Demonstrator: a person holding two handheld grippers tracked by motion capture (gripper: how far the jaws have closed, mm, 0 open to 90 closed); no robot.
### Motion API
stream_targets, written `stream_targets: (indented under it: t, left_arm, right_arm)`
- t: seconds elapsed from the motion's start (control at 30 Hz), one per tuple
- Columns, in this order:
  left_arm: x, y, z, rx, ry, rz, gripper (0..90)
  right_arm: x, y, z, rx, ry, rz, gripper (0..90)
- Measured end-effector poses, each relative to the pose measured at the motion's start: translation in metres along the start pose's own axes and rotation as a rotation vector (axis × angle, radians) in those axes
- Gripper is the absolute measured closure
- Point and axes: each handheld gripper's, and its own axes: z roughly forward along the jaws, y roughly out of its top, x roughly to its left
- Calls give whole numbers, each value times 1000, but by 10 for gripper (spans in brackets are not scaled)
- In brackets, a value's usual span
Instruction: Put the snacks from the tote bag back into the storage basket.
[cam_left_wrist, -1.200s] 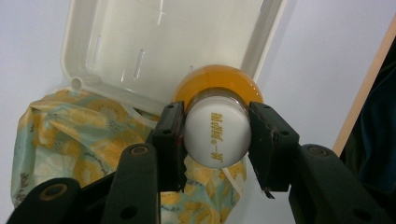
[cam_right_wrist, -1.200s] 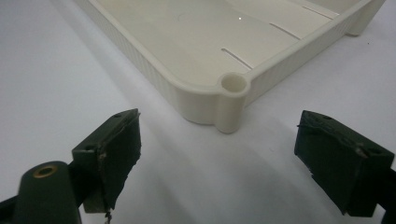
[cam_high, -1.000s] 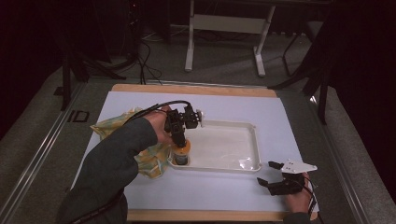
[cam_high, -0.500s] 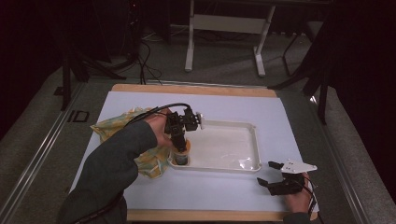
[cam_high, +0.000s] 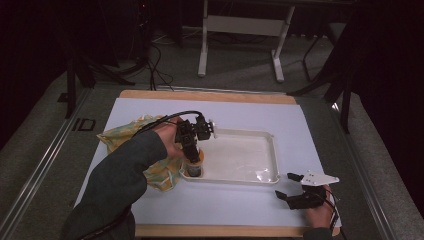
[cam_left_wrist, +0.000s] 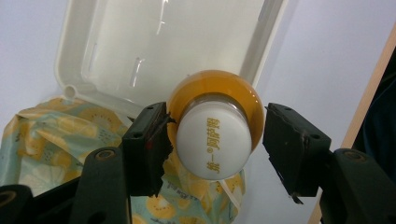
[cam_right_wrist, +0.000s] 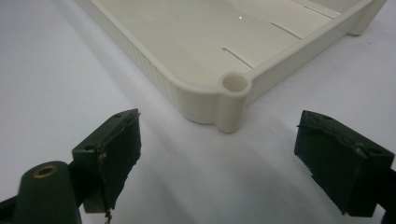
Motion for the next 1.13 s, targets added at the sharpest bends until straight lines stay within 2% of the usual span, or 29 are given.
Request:
stream_targets:
  t: [0.43, 0.57, 0.77, 0.83, 1.0, 1.1, 1.13]
  left_arm:
    - [2, -3, -16, -70, 1, -2, 414]
    - [4, -5, -22, -106, -3, -8, 417]
    - [5, -8, -30, -144, 10, -18, 417]
    - [4, -8, -33, -143, 20, -9, 415]
    - [-1, -7, -44, -199, 37, -6, 419]
    - [-5, -10, -53, -258, 62, 7, 423]
    - [-7, -13, -56, -295, 74, 7, 428]
  right_arm:
    - [0, 0, 0, 2, 0, 0, 143]
    - [0, 0, 0, 2, 1, 1, 143]
    - [0, 0, 0, 4, 1, 1, 143]
    - [0, 0, 0, 4, 2, 1, 143]
    - [0, 0, 0, 3, 2, 1, 143]
    - [0, 0, 0, 3, 4, 3, 143]
    - [-1, 0, 0, 2, 5, 2, 143]
